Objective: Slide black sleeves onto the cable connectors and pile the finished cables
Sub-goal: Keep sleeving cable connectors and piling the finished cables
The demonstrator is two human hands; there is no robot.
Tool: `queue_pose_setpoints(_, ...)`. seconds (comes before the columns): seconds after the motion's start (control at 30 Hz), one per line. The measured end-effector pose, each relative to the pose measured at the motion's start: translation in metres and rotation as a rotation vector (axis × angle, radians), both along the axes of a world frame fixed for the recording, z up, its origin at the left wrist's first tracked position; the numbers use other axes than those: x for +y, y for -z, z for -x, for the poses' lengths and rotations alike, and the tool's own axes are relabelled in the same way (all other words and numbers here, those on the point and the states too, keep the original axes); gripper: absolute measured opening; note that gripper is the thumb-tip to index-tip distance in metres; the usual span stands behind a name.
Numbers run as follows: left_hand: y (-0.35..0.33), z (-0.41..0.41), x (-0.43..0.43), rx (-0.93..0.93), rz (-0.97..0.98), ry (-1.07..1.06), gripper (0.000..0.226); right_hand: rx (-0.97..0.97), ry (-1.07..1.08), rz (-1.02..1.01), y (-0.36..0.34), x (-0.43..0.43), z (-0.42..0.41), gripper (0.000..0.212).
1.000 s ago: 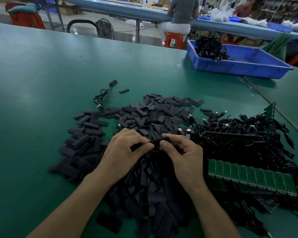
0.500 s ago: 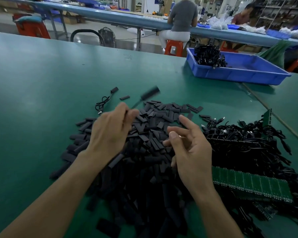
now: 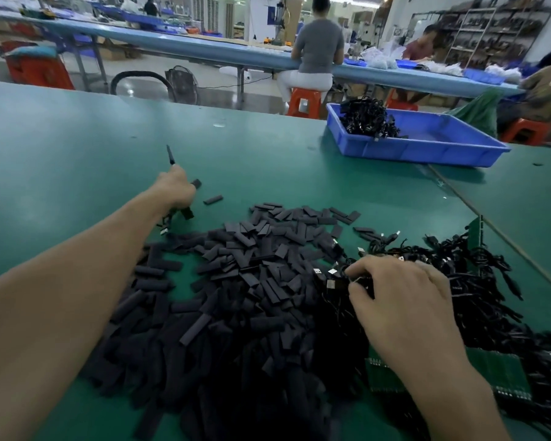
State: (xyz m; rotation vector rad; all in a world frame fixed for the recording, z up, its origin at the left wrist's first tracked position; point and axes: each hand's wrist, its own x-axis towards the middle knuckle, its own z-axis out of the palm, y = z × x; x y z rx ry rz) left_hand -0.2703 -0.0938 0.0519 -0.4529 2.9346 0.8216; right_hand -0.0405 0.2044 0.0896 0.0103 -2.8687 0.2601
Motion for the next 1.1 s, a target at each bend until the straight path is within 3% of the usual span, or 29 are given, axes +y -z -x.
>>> queue_pose_setpoints(0.13, 0.006, -0.015, 0.009, 0.127, 0.085, 0.049, 0.043, 0.018, -0.046, 0.17, -0.002, 0.006, 0.006, 0.007)
queue_pose_setpoints(0.23, 0.011, -0.047, 0.039, 0.367, 0.006, 0.113, 0.038, 0.043, -0.049, 0.291, -0.002, 0.015, 0.013, 0.017)
queue_pose_setpoints(0.33, 0.009, -0.092, 0.089, 0.531, -0.187, 0.366, 0.021, 0.062, -0.063, 0.345, -0.002, 0.018, 0.018, 0.021)
queue_pose_setpoints(0.43, 0.005, -0.138, 0.133, 0.452, -0.495, 0.708, 0.029, 0.148, -0.074, 0.414, 0.001, 0.018, 0.02, 0.017)
queue_pose_setpoints(0.5, 0.01, -0.155, 0.149, 0.41, -0.564, 0.831, 0.031, 0.191, -0.083, 0.451, 0.005, 0.02, 0.022, 0.019)
queue_pose_setpoints(0.7, 0.027, -0.165, 0.167, 0.412, -0.852, 0.754, 0.011, 0.146, -0.198, 0.65, 0.012, 0.031, 0.025, 0.024)
queue_pose_setpoints(0.93, 0.036, -0.165, 0.167, 0.366, -0.947, 0.732, 0.006, 0.038, -0.278, 0.478, 0.008, 0.044, 0.032, 0.018)
queue_pose_setpoints(1.1, 0.031, -0.162, 0.169, 0.394, -0.991, 0.71, 0.013, 0.054, -0.28, 0.517, 0.01, 0.048, 0.035, 0.015)
